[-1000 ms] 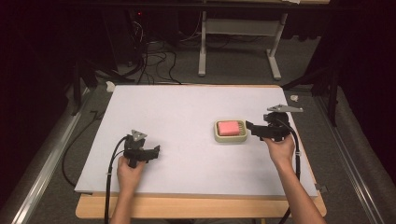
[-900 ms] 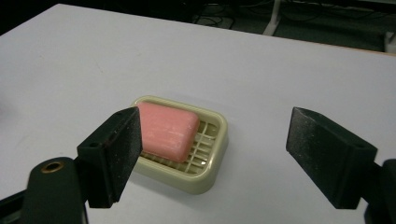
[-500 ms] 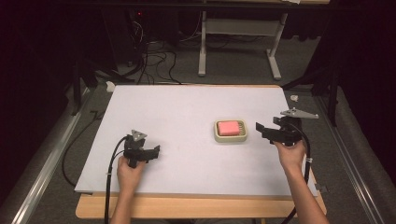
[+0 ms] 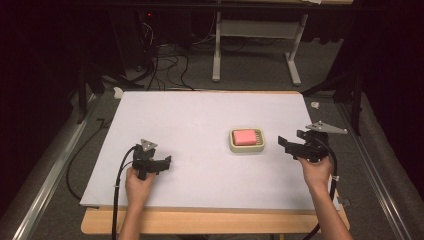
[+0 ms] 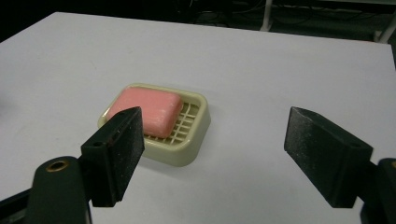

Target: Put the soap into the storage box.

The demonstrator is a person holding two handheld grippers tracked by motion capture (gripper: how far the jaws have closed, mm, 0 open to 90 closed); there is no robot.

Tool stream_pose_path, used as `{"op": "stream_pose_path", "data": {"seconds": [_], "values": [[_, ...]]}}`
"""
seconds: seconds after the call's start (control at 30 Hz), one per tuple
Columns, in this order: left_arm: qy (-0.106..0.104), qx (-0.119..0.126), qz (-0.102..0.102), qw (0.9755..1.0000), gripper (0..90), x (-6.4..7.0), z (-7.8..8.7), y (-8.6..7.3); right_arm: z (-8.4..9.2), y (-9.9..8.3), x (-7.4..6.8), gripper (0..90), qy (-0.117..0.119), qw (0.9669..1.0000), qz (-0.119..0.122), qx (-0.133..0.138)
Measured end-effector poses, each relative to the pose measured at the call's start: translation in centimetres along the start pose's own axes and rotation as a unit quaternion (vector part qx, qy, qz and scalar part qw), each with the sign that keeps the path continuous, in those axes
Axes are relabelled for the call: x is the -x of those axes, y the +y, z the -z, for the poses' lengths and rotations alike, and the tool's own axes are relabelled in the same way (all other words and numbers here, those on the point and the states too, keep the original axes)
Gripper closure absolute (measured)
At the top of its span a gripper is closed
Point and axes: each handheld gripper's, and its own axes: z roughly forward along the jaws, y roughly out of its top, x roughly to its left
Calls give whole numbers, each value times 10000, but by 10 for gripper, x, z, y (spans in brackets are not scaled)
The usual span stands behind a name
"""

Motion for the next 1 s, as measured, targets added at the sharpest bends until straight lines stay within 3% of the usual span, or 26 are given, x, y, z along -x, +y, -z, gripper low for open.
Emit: {"op": "stream_pose_path", "data": {"seconds": [0.4,1.0], "values": [[6,8,1,10000,167,0,0,0,9,-12,1,229,-53,9999,57,129],[6,7,1,10000,167,0,0,0,9,-42,8,239,32,9997,-220,45]]}}
